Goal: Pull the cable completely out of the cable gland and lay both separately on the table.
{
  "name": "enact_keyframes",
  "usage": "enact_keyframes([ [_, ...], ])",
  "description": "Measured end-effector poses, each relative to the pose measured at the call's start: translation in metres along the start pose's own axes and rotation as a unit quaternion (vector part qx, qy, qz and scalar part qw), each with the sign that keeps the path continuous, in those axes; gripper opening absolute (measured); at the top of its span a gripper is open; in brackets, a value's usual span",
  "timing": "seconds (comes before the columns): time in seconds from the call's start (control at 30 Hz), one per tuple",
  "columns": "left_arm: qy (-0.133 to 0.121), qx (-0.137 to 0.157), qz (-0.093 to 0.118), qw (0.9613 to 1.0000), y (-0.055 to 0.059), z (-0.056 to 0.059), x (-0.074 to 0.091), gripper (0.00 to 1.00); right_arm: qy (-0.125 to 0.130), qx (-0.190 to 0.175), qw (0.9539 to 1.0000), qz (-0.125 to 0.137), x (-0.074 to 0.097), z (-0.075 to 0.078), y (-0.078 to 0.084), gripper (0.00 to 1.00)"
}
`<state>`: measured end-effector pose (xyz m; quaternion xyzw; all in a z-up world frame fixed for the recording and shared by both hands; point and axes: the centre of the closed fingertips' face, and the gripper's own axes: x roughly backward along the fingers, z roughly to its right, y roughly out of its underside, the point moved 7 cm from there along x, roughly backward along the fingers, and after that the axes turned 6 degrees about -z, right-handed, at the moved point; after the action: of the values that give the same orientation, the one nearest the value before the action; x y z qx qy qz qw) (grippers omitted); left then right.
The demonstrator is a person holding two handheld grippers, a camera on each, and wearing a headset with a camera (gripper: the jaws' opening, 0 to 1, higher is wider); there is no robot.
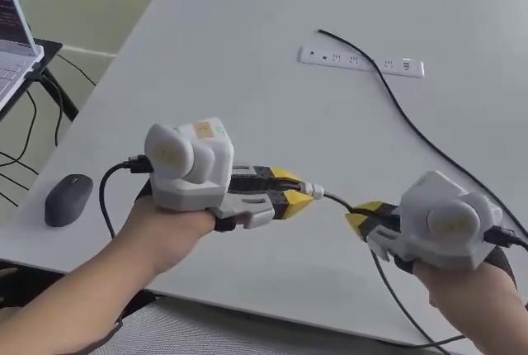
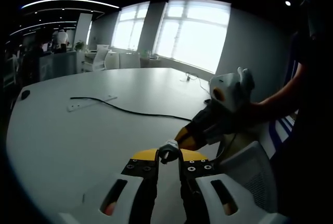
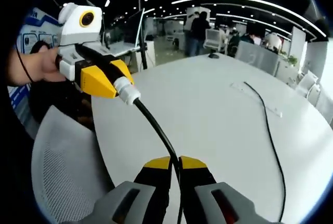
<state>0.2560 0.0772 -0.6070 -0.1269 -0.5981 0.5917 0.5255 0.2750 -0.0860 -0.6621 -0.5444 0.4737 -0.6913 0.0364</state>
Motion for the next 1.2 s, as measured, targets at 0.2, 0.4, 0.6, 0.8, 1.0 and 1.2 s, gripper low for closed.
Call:
enact_keyframes([
  [0.2, -0.005, 0.002, 0.001, 1.0000, 0.000, -0.002, 0.002, 0.15, -0.007, -0.085, 0.9963, -0.011, -0.002, 0.009, 0.013, 0.00],
  [0.4, -0.008, 0.005, 0.001, 1.0000, 0.001, -0.004, 0.002, 0.15, -0.010, -0.113, 0.9934, -0.017, -0.003, 0.016, 0.027, 0.00],
  [0.6, -0.005, 0.005, 0.000, 1.0000, 0.001, -0.003, 0.000, 0.15, -0.008, -0.108, 0.9939, -0.021, -0.002, 0.015, 0.037, 0.00],
  [0.8, -0.005, 0.004, 0.000, 1.0000, 0.002, -0.002, -0.001, 0.15, -0.006, -0.101, 0.9947, -0.018, -0.001, 0.015, 0.038, 0.00],
  [1.0, -0.009, 0.006, 0.002, 0.9999, 0.002, -0.003, 0.001, 0.15, -0.005, -0.092, 0.9956, -0.018, 0.000, 0.015, 0.038, 0.00],
  [1.2, -0.016, 0.008, 0.004, 0.9998, 0.002, -0.006, 0.005, 0.15, -0.007, -0.085, 0.9963, -0.014, 0.000, 0.014, 0.039, 0.00],
])
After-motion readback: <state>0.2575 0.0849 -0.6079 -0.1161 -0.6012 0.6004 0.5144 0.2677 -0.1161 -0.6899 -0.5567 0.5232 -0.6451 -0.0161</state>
